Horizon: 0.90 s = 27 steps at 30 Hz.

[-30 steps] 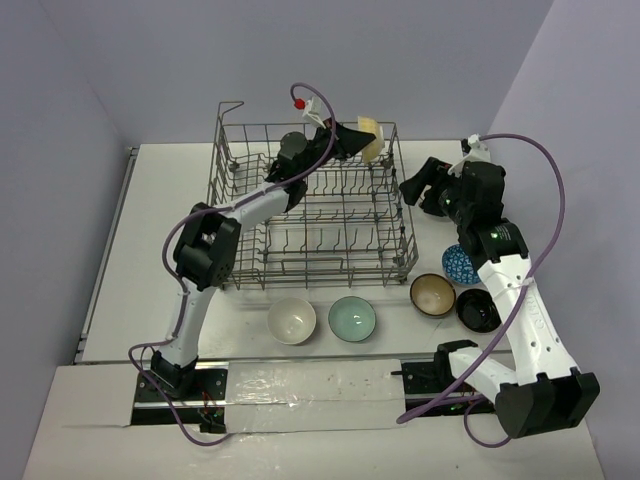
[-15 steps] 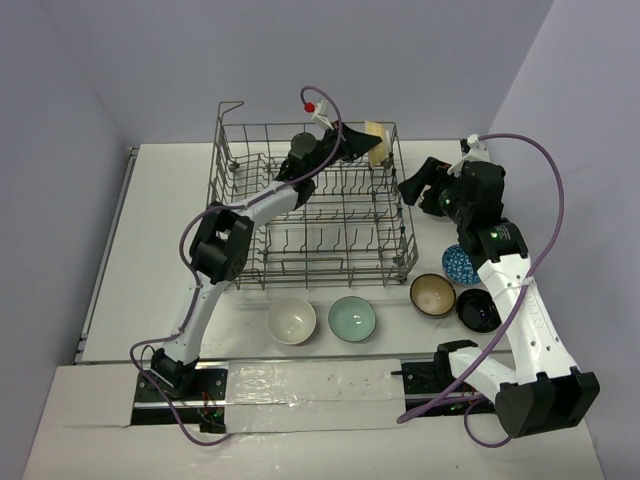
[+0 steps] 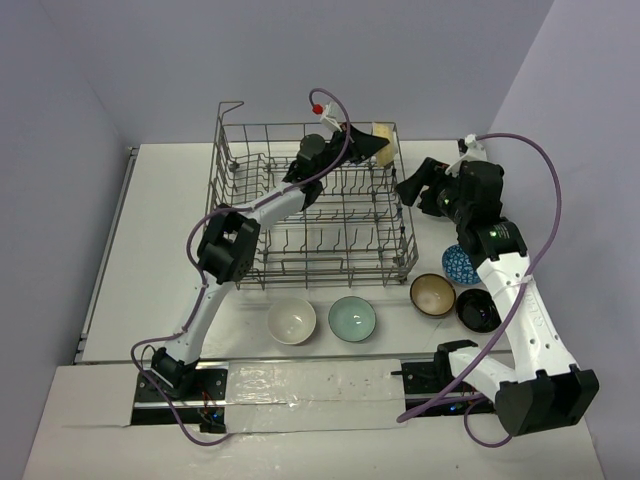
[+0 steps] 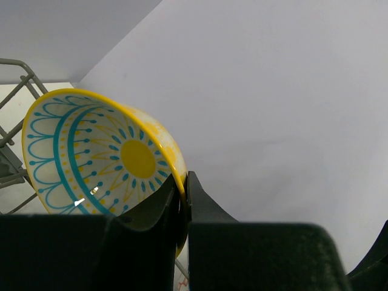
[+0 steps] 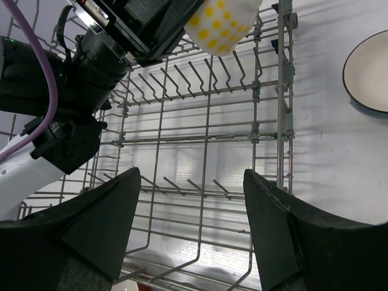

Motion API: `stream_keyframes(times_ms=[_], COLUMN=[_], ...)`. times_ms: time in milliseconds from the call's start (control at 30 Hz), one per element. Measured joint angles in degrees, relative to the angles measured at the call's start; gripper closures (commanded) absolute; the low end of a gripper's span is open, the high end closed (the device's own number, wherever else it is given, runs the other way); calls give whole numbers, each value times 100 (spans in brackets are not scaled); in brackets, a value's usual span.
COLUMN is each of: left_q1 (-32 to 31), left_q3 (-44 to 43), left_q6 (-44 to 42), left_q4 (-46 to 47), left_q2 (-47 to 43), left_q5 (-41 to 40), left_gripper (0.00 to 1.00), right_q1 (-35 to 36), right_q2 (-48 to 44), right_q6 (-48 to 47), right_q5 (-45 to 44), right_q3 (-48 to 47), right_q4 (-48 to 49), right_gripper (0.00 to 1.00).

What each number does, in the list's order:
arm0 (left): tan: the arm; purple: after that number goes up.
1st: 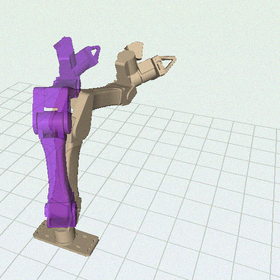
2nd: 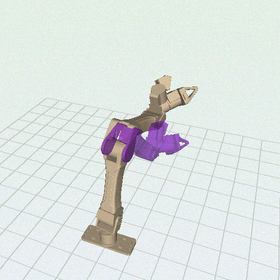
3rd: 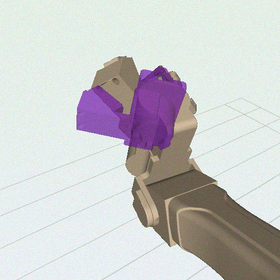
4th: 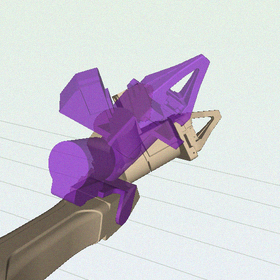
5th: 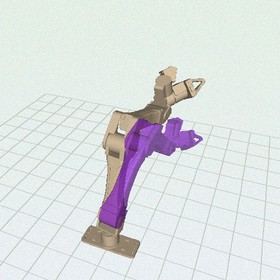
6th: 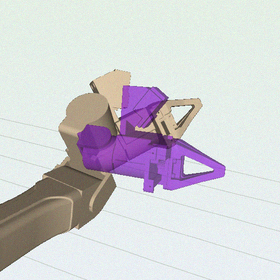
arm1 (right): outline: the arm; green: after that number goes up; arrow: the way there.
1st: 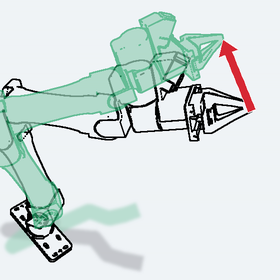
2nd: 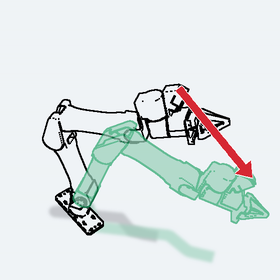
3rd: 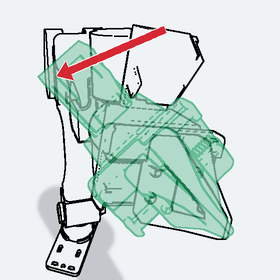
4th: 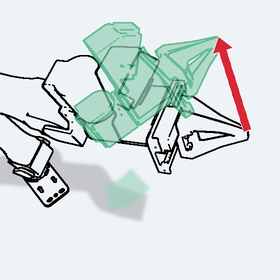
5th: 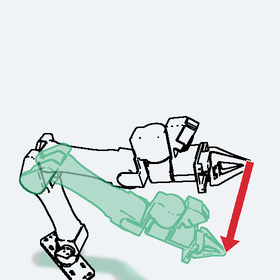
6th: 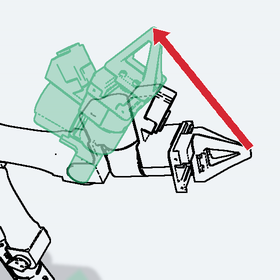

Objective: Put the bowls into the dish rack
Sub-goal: Insert the bowl into the dish rack.

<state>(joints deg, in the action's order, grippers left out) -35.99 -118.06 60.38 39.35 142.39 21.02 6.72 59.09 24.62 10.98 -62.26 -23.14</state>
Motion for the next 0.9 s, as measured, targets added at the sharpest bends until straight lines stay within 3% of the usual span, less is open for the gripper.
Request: stream_keyframes(times_ms=[900], left_q1=[0], left_q3=[293], left_q6=[-118], left_q4=[-42], left_q2=[7], left_q5=[-212], left_gripper=[100], right_q1=[-2], right_q2=[42], right_q6=[2], right_q5=[166], right_q3=[94], right_q4=[24], right_gripper=[23])
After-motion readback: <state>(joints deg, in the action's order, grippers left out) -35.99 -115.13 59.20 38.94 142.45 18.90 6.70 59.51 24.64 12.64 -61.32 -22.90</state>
